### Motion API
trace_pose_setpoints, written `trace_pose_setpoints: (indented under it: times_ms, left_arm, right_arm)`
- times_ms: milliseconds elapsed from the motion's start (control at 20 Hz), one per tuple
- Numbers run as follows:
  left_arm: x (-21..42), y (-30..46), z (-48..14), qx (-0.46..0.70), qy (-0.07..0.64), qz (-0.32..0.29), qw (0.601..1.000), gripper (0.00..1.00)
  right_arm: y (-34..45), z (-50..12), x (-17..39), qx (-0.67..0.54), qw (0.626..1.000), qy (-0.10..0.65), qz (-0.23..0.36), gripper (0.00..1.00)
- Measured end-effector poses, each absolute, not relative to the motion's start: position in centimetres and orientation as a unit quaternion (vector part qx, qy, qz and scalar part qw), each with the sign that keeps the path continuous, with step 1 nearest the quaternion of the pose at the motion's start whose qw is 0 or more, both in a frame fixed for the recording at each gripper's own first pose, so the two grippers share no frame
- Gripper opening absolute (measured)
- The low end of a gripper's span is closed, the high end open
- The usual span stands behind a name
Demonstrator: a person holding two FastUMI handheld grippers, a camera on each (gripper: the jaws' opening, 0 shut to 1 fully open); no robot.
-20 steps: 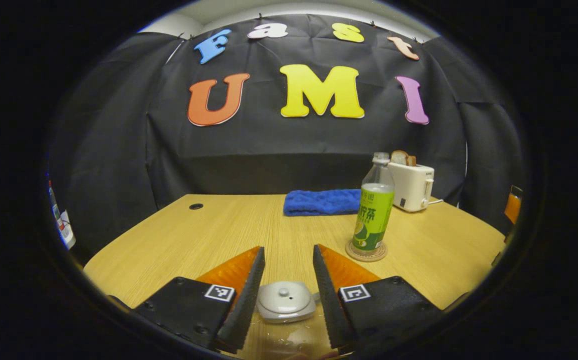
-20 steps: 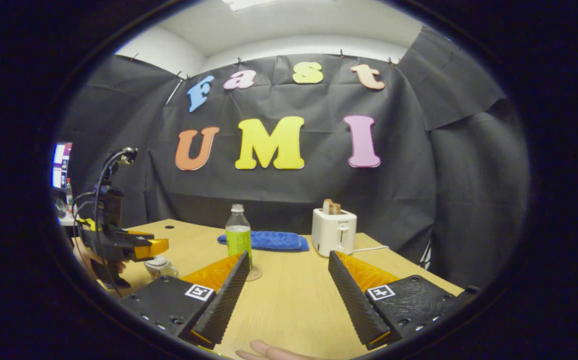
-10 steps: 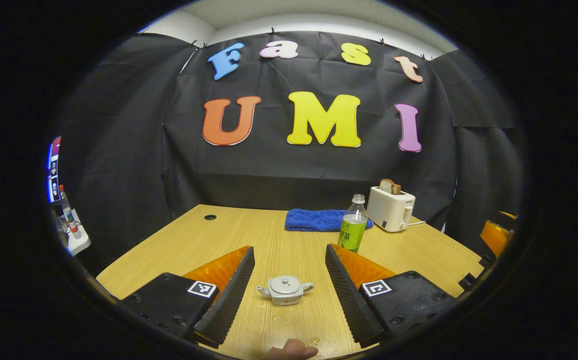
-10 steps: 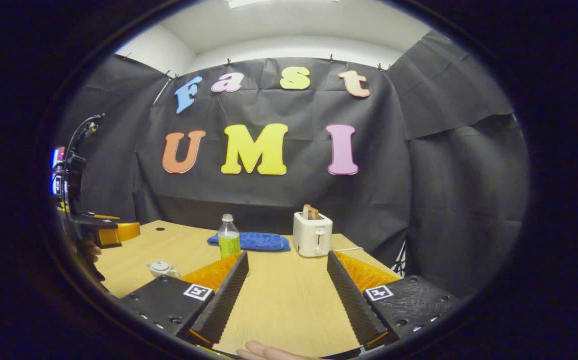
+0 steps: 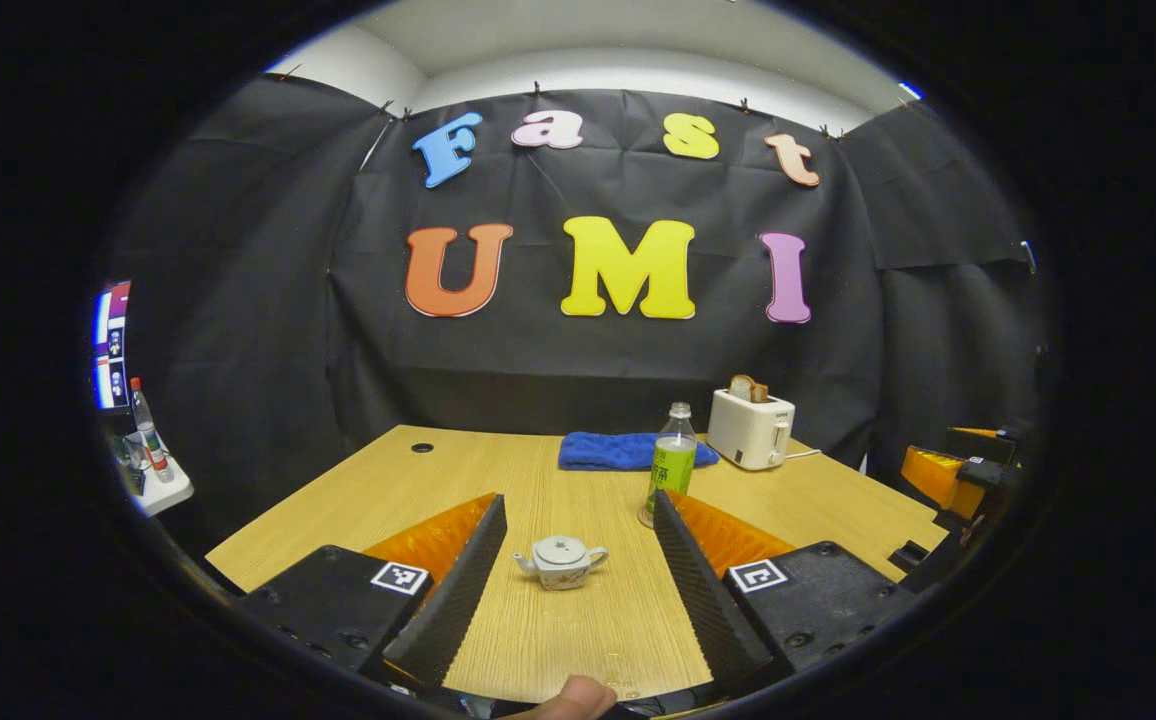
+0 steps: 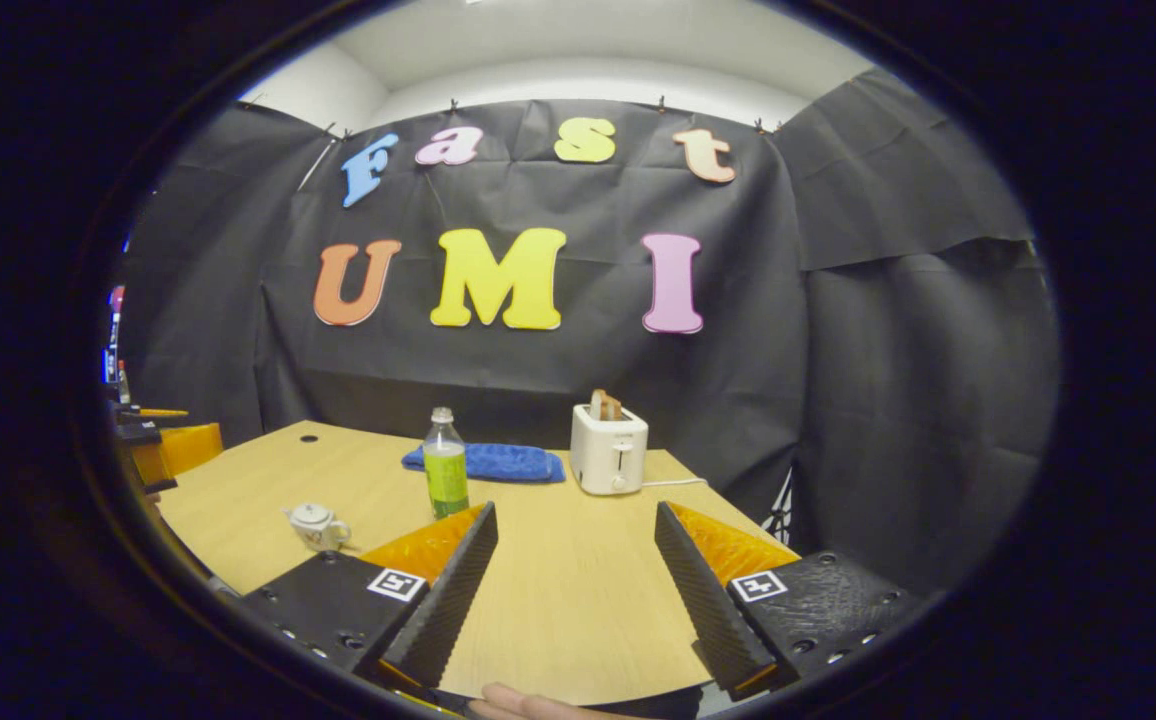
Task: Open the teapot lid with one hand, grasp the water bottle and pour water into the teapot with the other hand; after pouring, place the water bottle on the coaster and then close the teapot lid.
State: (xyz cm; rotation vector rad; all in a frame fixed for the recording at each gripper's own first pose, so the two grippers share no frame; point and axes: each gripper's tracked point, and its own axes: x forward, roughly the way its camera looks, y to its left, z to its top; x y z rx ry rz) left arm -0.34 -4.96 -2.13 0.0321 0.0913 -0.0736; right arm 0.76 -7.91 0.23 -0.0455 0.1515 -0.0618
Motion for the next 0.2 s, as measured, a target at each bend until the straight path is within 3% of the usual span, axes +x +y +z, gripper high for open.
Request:
trace_pose_setpoints:
  times_ms: [200]
  left_arm:
    - [-0.7, -5.6, -2.3, 0.013, 0.050, -0.040, 0.998, 0.94]
  right_arm:
    - [-9.3, -1.4, 0.1, -0.028, 0.993, 0.103, -0.042, 0.96]
